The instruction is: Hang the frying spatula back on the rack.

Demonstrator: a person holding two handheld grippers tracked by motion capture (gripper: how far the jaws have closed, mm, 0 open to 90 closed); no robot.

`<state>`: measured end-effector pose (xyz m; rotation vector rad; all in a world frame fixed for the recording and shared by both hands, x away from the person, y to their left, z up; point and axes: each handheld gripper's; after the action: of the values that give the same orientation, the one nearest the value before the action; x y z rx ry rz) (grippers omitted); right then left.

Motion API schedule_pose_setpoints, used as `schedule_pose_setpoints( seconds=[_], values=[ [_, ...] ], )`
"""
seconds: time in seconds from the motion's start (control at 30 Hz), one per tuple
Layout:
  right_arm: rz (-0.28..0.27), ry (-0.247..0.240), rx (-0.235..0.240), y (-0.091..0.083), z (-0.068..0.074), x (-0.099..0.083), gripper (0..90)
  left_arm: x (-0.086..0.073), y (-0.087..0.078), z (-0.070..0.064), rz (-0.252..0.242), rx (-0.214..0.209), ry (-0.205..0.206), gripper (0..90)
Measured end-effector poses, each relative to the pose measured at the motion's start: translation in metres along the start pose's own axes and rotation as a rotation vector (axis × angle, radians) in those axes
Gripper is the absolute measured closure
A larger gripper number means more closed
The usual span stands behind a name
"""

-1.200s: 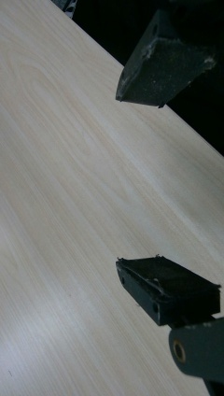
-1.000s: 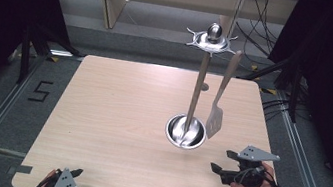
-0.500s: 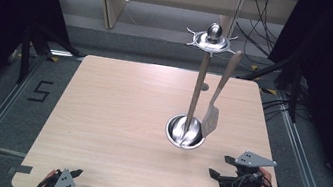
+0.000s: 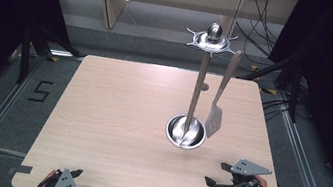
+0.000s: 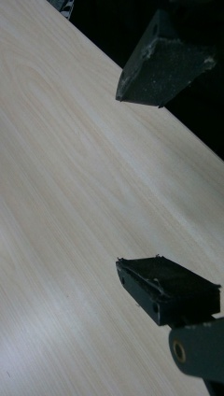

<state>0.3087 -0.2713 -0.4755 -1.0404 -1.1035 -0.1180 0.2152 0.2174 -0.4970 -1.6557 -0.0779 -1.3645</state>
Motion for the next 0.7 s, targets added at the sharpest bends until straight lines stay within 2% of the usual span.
schedule_pose_setpoints(
  seconds=[0.03, 0.1, 0.13, 0.17, 0.23, 0.3, 0.33, 0.37, 0.47, 0.5, 0.53, 0.57, 0.6, 0.67, 0.7],
  values=[
    [0.008, -0.023, -0.007, 0.001, 0.0, -0.003, 22.2, 0.0, -0.001, 0.0, 0.001, -0.002, 0.0, 15.1],
    [0.031, 0.007, -0.016, 0.001, 0.004, -0.006, 22.0, 0.0, 0.0, 0.0, -0.001, 0.002, 0.002, 15.1],
    [0.031, 0.007, -0.016, 0.001, 0.004, -0.006, 22.0, 0.0, 0.0, 0.0, -0.001, 0.002, 0.002, 15.1],
    [0.02, -0.028, -0.009, 0.002, 0.002, -0.007, 22.0, 0.001, -0.001, 0.002, 0.017, -0.005, 0.03, 15.1],
    [0.022, -0.029, -0.012, 0.001, 0.003, -0.01, 21.8, 0.001, -0.001, 0.003, 0.018, 0.005, 0.05, 15.2],
    [0.03, -0.016, -0.02, 0.0, 0.005, -0.011, 21.6, 0.001, -0.001, 0.003, 0.019, 0.004, 0.047, 15.1],
    [0.033, -0.026, -0.018, -0.001, 0.004, -0.013, 21.6, 0.0, 0.0, 0.002, 0.028, -0.001, 0.029, 15.1],
    [0.024, -0.031, -0.032, -0.001, 0.003, -0.014, 21.6, 0.0, 0.0, 0.002, 0.029, 0.0, 0.033, 15.1],
    [0.039, -0.014, -0.03, -0.002, 0.005, -0.018, 21.3, 0.001, 0.0, 0.003, 0.026, 0.006, 0.05, 15.1],
    [0.033, -0.023, -0.039, -0.003, 0.005, -0.019, 21.4, 0.0, 0.0, 0.002, 0.021, 0.011, 0.025, 15.1],
    [0.041, -0.031, -0.035, -0.003, 0.005, -0.019, 21.6, -0.001, 0.001, 0.004, 0.018, 0.016, 0.042, 15.1],
    [0.044, -0.022, -0.04, -0.004, 0.006, -0.02, 21.6, -0.001, 0.0, 0.004, 0.014, 0.019, 0.037, 15.1],
    [0.042, -0.04, -0.045, -0.005, 0.006, -0.021, 21.6, -0.001, 0.0, 0.004, 0.012, 0.013, 0.024, 15.1],
    [0.041, -0.033, -0.055, -0.007, 0.008, -0.024, 21.6, -0.001, 0.0, 0.004, 0.01, 0.018, 0.029, 15.1],
    [0.041, -0.033, -0.055, -0.007, 0.008, -0.024, 21.6, 0.0, -0.002, 0.005, 0.027, 0.017, 0.043, 15.1]
  ],
)
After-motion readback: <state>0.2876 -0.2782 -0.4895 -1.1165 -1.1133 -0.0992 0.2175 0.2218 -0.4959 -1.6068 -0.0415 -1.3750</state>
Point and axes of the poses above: each handheld gripper's, and its own axes: y roughly forward along the jaws, x roughly out of its top, z roughly to its left, and after that the axes turned 4 degrees about -x, right-handed
